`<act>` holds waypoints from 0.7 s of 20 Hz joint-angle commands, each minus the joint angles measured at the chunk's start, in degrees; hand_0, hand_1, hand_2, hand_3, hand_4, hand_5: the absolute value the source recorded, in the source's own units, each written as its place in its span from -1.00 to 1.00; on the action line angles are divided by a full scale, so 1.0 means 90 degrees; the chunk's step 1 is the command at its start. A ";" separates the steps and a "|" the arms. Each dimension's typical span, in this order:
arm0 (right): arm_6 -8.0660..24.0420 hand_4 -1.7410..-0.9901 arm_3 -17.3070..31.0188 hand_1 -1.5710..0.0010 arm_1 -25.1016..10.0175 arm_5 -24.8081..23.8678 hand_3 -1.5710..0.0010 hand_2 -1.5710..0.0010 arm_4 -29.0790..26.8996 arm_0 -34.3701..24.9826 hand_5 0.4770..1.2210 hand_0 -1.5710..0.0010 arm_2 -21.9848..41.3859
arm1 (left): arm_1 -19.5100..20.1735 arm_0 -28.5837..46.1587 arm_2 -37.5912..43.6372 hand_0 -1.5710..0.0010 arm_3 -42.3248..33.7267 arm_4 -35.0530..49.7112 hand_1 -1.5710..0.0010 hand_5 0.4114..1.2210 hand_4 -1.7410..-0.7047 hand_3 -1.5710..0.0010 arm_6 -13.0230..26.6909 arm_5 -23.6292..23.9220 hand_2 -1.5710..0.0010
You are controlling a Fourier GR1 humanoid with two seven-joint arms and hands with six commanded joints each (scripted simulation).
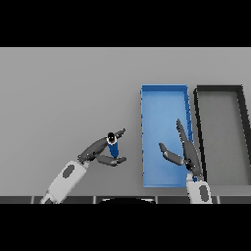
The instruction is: Pick up the blue pipe and place it into the blue bin.
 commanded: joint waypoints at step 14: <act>0.0081 0.46 0.0060 1.00 -0.0039 0.0032 1.00 1.00 -0.0061 -0.0104 -0.67 1.00 -0.0058 | -0.0486 0.0103 -0.0152 -0.77 -0.0005 -0.0056 -0.81 0.85 -0.88 -0.72 -0.0423 0.0347 -0.82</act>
